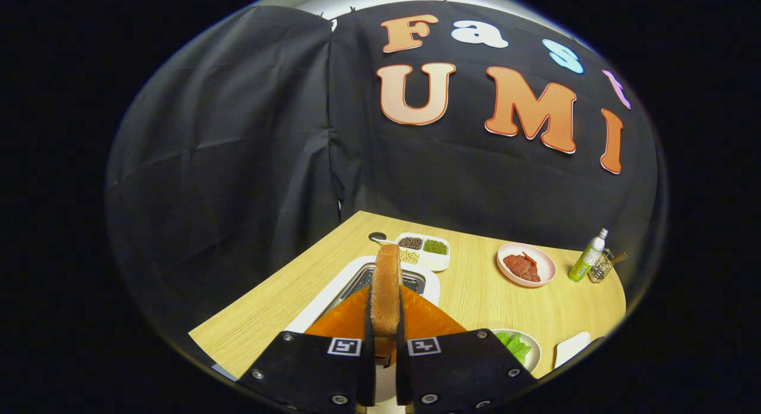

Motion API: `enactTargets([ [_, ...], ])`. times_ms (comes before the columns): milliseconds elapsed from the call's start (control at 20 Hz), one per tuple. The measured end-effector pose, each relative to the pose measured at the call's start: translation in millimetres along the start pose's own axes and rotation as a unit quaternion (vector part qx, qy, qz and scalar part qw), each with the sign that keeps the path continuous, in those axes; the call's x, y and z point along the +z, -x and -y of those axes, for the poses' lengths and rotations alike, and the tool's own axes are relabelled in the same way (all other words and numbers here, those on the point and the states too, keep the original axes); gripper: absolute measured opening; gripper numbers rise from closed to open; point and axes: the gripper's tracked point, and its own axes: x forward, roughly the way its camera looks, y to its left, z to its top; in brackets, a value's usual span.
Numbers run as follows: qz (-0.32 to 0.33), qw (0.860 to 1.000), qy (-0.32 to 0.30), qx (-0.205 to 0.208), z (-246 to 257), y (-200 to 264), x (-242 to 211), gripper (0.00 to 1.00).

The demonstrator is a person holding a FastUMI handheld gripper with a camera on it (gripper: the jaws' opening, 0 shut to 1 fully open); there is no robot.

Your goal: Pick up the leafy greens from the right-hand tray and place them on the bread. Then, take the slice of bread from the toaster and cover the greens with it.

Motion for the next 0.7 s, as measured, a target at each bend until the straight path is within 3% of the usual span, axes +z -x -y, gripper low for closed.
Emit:
enactTargets([
  [350, 0.029, 0.999, -0.018, 0.02, 7.8, 21.8, 30.0, 0.14],
  [700, 0.043, 0.999, -0.013, 0.007, 33.5, 43.8, 27.9, 0.14],
])
